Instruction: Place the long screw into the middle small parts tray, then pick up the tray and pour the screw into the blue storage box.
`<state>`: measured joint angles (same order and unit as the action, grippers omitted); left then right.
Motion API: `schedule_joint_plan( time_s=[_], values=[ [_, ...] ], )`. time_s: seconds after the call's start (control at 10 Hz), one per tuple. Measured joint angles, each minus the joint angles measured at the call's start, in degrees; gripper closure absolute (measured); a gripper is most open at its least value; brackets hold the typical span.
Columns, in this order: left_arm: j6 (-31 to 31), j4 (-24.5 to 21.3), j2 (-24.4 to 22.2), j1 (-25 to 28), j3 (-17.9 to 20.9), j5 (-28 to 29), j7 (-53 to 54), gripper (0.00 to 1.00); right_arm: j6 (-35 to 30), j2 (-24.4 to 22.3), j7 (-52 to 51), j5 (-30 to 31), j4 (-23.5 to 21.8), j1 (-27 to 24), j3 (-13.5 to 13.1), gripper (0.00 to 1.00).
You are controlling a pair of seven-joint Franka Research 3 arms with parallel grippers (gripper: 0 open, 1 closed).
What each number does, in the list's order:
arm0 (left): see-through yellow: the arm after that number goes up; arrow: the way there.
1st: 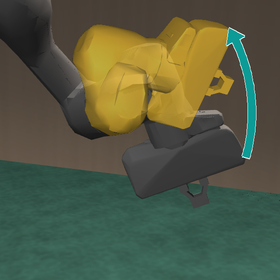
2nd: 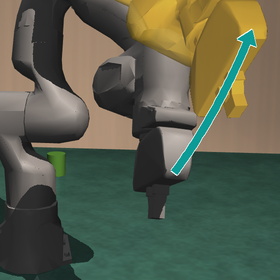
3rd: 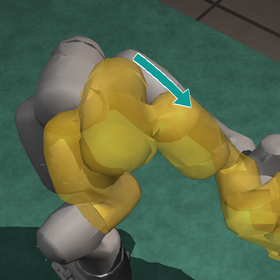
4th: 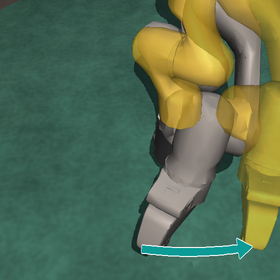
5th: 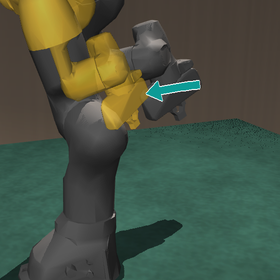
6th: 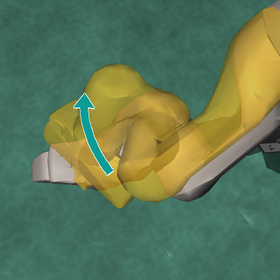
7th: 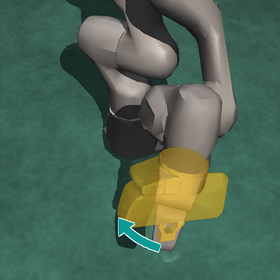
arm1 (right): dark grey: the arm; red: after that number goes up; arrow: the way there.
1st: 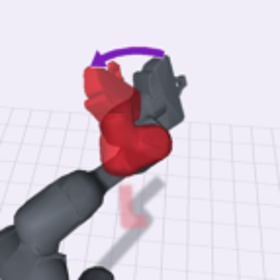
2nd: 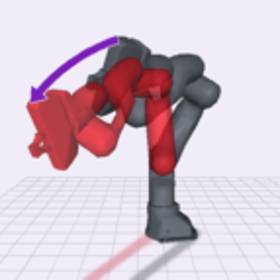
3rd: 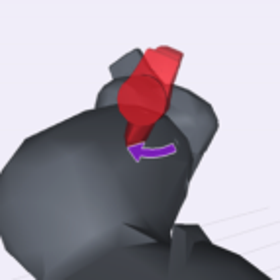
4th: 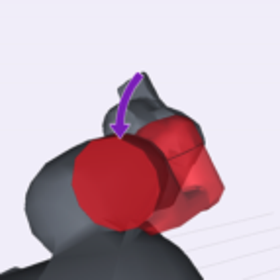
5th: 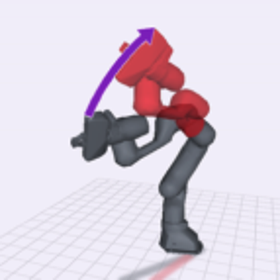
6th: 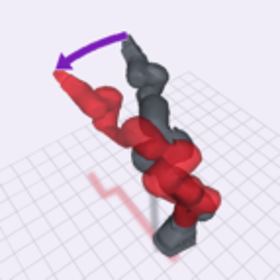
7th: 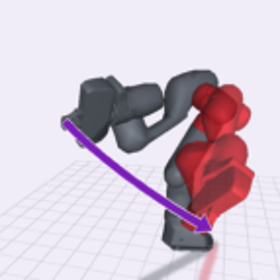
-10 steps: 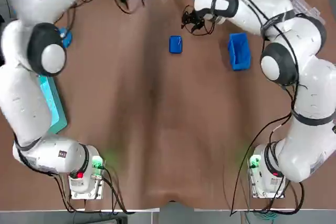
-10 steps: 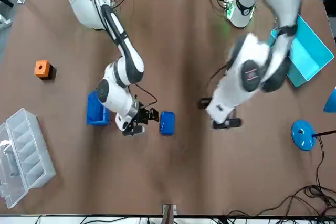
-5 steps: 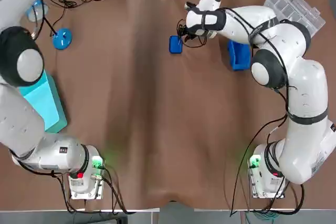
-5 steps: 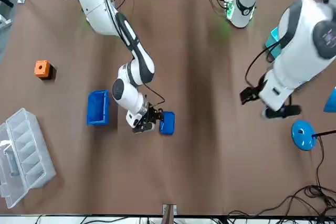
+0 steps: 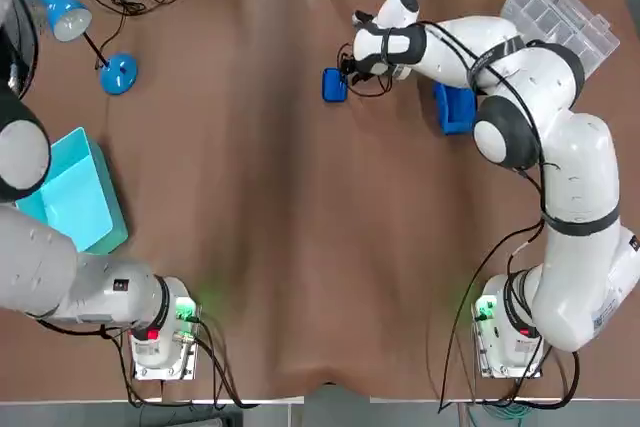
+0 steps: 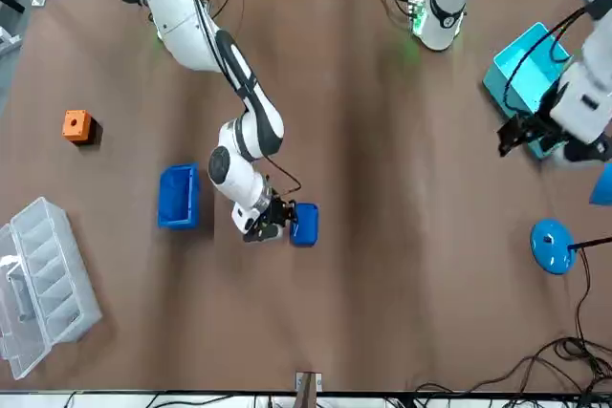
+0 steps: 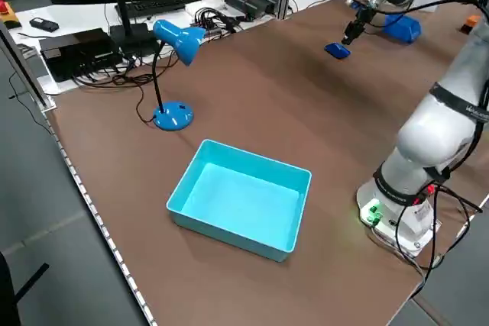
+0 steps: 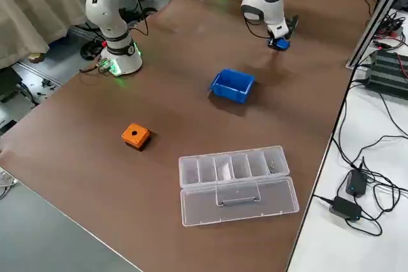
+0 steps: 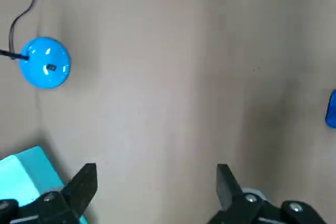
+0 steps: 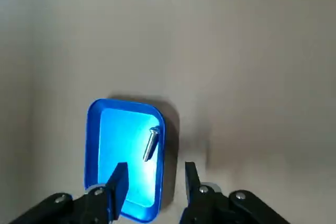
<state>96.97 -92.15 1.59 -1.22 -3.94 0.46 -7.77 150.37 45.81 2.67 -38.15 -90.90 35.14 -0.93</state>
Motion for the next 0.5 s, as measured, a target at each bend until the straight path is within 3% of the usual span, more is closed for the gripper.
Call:
schedule_joint_plan(
  time_s=[0.5],
  values=[
    [-7.2,0.2,-2.6,2.8,0.1,-0.5,7.0,0.00,0.1,0.9,0.1,-2.6,0.1,0.1,0.0,0.55]
  ],
)
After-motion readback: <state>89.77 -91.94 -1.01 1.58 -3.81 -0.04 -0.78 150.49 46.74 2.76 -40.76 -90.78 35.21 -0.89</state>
